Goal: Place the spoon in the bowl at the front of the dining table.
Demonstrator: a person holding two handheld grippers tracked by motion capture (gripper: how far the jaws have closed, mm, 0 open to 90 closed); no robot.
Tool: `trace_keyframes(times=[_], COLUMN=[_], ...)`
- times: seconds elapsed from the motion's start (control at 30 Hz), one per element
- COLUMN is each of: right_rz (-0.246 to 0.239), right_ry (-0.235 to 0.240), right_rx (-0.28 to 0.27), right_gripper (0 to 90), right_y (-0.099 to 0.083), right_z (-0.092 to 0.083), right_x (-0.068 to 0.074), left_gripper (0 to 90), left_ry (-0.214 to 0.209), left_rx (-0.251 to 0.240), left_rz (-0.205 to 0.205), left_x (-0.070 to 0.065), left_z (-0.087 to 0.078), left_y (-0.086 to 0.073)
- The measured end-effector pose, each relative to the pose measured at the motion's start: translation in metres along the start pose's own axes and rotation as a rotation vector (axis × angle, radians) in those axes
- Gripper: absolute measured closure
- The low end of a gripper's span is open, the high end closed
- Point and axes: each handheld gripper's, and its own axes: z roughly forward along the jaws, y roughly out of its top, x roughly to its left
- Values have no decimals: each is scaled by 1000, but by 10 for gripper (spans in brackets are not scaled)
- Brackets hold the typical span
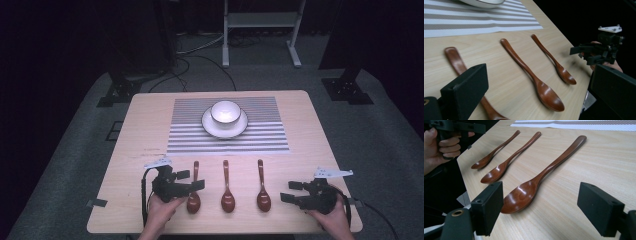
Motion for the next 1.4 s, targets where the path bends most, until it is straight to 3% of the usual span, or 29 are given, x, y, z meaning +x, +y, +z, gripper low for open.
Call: trace_keyframes(times=[0.47,0.93,1.4], right_rz=[3,9,18], right_ry=[4,-1,-3], right_rx=[4,-3,-17], right_gripper=[197,197,198], right_y=[0,0,0], right_z=[1,1,-1], right_x=[-1,-1,-2], left_gripper=[1,1,1], left_ry=[-114,-210,-252], left_rx=[88,159,236], left_rz=[-18,-35,-55], left_x=[-20,-35,-44], left_z=[36,59,71], left_y=[-9,-18,-28])
